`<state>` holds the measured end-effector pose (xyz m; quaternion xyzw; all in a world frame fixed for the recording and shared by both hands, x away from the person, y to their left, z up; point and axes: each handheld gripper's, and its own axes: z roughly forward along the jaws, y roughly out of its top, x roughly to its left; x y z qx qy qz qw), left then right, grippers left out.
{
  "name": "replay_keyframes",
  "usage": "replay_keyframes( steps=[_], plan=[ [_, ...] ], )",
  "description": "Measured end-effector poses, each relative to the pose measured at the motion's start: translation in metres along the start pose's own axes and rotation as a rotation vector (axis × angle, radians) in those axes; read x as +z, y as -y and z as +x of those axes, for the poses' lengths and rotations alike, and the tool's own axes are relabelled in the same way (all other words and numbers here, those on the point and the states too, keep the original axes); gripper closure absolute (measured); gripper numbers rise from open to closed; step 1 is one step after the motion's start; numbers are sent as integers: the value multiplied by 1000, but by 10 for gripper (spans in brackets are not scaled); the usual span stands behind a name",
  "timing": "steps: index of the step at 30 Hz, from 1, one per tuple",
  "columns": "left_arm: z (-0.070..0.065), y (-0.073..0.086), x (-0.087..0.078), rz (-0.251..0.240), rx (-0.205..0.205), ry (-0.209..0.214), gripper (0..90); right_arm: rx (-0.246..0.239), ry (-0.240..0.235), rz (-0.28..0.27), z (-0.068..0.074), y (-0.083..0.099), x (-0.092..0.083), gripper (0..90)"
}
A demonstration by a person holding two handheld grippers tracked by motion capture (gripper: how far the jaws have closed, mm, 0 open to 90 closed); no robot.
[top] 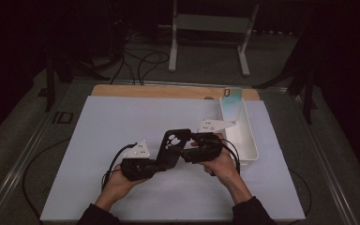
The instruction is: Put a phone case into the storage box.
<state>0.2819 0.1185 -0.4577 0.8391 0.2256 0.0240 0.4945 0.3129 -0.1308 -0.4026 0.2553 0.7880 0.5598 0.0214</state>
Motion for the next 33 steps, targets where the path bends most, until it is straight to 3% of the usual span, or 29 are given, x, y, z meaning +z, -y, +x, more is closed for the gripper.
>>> replay_keyframes(
  steps=[11, 21, 28, 33],
  plan=[
    [2, -1, -6, -35, -26, -110, 853, 21, 62, -8, 4, 0, -2, 276],
    [2, -1, -5, -29, -43, -163, 852, 40, 139, -15, 13, -5, 1, 97],
    [1, 0, -2, -25, -44, -176, 851, 63, 139, -27, 17, -14, 6, 100],
    [0, 0, -2, -26, -45, -190, 852, 108, 167, -49, 18, -18, 11, 133]
  ],
)
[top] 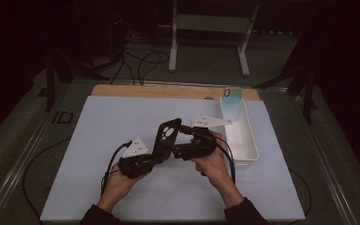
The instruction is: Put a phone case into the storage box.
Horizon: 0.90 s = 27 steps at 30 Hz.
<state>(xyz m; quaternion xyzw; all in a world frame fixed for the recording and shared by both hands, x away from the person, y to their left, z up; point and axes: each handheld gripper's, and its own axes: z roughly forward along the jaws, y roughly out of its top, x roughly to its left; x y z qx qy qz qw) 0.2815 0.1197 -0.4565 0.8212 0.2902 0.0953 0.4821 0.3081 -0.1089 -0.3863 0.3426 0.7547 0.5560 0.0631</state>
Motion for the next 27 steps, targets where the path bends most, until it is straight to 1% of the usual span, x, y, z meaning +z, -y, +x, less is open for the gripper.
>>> replay_keyframes(
  steps=[3, 7, 8, 12, 14, 17, 22, 27],
  plan=[
    [-1, 0, 1, 4, 7, -14, 852, 34, 8, -18, 0, -2, 2, 135],
    [-4, 0, 3, 13, 13, -17, 852, 56, 23, -34, 2, -4, 6, 125],
    [-4, 0, 4, 15, 11, -13, 851, 60, 27, -36, 2, -5, 7, 124],
    [-7, -1, 6, 22, 16, -24, 851, 63, 48, -39, 5, -6, 10, 116],
    [-9, -1, 7, 30, 24, -25, 851, 61, 59, -42, 6, -6, 13, 110],
    [-10, -1, 8, 28, 23, -17, 849, 56, 71, -45, 7, -6, 15, 113],
    [-9, -1, 7, 29, 24, -14, 848, 50, 71, -47, 8, -5, 15, 126],
    [-9, 0, 8, 29, 26, -15, 843, 32, 75, -52, 10, -5, 14, 139]
  ],
)
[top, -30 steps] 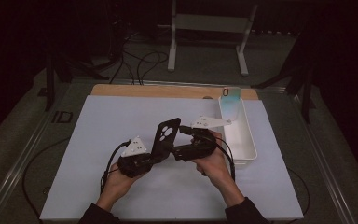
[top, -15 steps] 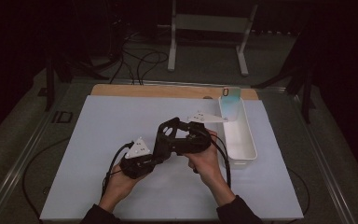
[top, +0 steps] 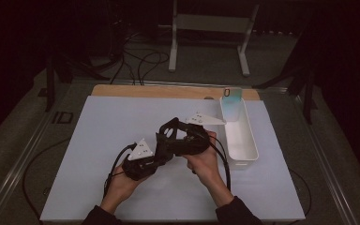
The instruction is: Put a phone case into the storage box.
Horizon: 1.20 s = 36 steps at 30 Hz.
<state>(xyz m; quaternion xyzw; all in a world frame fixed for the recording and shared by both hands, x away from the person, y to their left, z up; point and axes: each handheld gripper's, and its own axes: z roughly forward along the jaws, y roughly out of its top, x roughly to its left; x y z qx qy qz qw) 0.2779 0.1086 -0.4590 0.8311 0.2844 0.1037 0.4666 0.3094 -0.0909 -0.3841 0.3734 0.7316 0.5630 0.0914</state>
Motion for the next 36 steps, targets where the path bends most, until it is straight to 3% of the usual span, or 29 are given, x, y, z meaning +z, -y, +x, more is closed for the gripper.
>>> replay_keyframes(
  steps=[8, 14, 19, 21, 25, 36],
  plan=[
    [2, 0, 0, 5, -19, 7, 735, 2, -2, -1, 0, 1, 0, 143],
    [5, -1, -4, -1, -30, 14, 553, 5, 9, 0, -2, 4, 1, 144],
    [6, -1, -8, -3, -33, -20, 411, 6, 13, -3, -4, 4, -1, 144],
    [5, -1, -10, -7, -30, -37, 312, 6, 18, -4, -4, 4, -2, 144],
    [5, -1, -12, -13, -43, -41, 213, 7, 23, -4, -5, 5, -3, 144],
    [12, 0, -33, -84, -51, -105, 60, -12, 33, 4, -7, 5, -4, 144]
  ],
)
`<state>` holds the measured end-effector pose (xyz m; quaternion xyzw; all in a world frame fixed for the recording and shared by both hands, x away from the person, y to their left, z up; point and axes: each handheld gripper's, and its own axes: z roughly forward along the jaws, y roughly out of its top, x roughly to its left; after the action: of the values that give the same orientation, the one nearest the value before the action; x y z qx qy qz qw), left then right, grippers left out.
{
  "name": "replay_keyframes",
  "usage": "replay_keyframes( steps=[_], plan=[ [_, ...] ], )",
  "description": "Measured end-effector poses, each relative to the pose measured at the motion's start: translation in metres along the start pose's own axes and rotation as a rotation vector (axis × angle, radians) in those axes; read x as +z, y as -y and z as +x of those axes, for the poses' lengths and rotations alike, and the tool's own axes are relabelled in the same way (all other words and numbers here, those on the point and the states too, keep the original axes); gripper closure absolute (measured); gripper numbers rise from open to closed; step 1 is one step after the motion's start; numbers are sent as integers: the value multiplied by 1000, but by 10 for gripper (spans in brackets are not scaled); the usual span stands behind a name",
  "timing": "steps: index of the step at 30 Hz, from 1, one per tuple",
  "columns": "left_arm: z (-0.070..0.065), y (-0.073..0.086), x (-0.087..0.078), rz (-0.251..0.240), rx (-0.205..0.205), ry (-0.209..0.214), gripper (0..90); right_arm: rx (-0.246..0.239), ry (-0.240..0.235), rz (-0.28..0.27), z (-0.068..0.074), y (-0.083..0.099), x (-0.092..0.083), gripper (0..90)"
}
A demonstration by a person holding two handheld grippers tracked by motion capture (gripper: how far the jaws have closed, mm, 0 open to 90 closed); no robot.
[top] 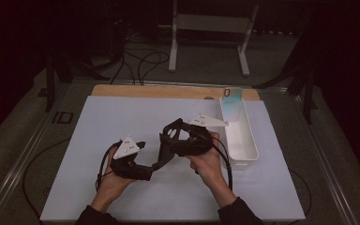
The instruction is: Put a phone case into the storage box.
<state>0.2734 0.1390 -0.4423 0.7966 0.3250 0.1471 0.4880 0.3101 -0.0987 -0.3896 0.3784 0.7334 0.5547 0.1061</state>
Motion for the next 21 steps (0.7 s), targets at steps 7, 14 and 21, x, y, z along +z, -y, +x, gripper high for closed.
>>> replay_keyframes(
  steps=[7, 14, 21],
  plan=[
    [7, 2, -9, -40, 2, -53, 0, -9, 4, 1, 0, 0, -1, 144],
    [16, 9, -21, -98, -10, -82, 0, -22, 12, 2, -1, -1, -2, 144],
    [20, 28, -31, -136, 43, -109, 0, -31, 20, 5, -3, -1, -3, 144]
  ],
)
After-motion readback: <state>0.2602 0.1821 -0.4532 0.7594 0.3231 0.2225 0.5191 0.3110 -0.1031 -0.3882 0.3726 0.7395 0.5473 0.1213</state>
